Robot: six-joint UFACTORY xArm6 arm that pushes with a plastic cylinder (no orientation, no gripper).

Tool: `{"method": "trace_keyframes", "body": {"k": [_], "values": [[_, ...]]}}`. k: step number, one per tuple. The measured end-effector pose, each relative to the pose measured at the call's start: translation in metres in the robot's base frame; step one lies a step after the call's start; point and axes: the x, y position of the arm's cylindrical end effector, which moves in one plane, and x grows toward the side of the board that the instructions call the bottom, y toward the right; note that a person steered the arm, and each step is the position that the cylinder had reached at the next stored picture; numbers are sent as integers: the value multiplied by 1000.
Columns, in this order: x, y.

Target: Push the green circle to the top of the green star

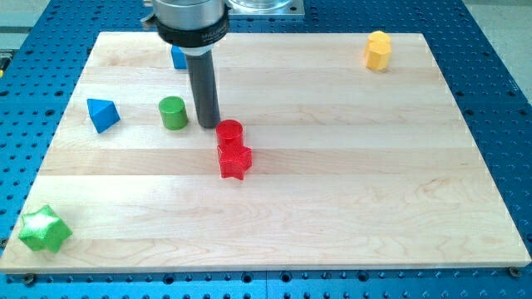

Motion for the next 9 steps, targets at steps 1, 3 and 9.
{"method": "trace_keyframes", "body": {"k": [1, 3, 9], "values": [[-9, -22], [-21, -66], [104, -165]]}}
